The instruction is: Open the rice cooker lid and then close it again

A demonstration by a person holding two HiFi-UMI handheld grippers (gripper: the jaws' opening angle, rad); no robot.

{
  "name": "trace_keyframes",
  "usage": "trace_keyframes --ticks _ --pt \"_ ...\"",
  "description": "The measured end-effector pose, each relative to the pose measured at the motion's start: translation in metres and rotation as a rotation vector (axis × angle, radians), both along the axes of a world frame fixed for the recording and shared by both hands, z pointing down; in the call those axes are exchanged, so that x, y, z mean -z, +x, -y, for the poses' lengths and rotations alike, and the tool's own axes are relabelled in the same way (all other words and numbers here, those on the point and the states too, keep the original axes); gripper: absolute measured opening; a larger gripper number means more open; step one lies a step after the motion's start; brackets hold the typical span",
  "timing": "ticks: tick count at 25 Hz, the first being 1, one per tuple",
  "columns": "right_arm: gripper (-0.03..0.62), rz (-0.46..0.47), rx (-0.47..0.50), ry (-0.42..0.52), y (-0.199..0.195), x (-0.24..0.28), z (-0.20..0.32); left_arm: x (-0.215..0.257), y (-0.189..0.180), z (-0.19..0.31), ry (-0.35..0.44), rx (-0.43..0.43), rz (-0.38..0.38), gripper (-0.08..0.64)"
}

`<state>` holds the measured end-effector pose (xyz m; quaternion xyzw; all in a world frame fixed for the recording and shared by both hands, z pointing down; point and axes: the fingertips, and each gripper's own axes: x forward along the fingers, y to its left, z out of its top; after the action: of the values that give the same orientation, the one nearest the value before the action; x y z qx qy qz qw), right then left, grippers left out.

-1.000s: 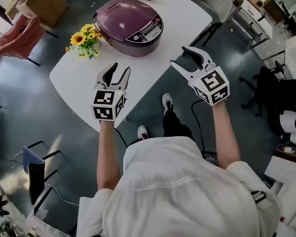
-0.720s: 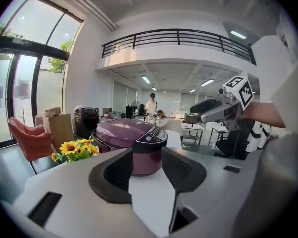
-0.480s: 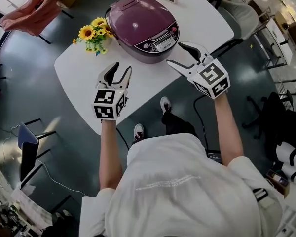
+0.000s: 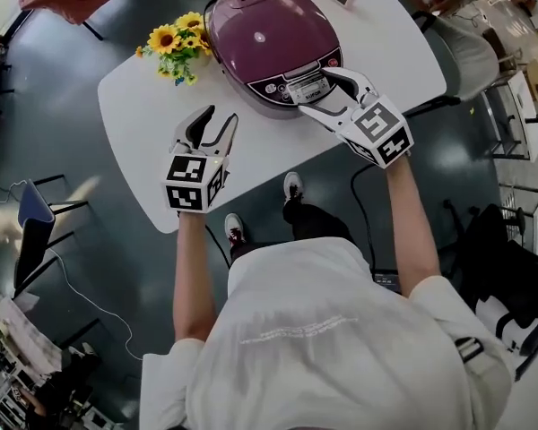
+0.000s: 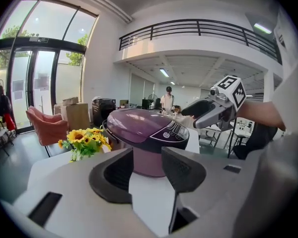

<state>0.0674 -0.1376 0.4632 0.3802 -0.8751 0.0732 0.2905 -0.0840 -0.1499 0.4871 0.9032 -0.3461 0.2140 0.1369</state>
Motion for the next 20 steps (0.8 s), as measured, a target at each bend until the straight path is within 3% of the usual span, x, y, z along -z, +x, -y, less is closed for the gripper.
trace_keyframes --ticks 20 --pt "0.329 -0.064 0.253 -0.067 0.005 -0.023 0.022 -0.028 0.034 0.016 -0.06 0.079 -0.009 0.192"
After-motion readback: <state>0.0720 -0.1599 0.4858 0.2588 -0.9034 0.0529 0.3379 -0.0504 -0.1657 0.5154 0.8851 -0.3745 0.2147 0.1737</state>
